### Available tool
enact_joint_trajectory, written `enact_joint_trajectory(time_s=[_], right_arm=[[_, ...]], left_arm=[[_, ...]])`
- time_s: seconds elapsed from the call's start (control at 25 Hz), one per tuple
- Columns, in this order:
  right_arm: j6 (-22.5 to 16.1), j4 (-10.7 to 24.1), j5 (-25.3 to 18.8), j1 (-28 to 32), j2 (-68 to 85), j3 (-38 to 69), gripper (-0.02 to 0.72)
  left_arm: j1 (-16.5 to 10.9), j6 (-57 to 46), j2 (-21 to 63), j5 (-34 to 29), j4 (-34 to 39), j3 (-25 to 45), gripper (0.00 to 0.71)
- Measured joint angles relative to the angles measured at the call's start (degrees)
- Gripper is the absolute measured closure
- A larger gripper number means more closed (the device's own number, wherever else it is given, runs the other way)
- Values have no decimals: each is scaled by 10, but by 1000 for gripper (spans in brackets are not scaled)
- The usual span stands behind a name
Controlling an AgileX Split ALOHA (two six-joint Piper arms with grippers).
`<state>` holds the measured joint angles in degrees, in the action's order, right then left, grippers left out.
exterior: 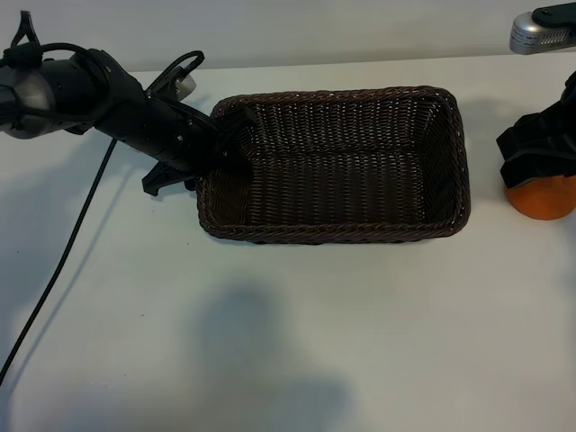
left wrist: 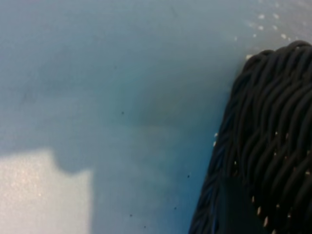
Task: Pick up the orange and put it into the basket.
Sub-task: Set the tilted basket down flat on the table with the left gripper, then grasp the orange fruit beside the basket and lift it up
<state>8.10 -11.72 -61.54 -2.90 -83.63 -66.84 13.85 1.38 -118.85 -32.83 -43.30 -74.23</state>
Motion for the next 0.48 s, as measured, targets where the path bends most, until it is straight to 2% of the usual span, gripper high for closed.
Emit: enact_joint_trajectory(time_s=[0.16, 0.2, 0.4, 0.48], right_arm=[[0, 0, 0, 0, 0, 0, 114], [0, 0, 0, 0, 0, 0, 114], [1, 0, 0, 0, 0, 0, 114], [1, 0, 0, 0, 0, 0, 114]], left_arm=[[0, -1, 0, -4, 0, 0, 372], [0, -2, 0, -6, -1, 0, 336], [0, -3, 12, -12, -4, -1, 49], [0, -3, 19, -12, -3, -1, 12]])
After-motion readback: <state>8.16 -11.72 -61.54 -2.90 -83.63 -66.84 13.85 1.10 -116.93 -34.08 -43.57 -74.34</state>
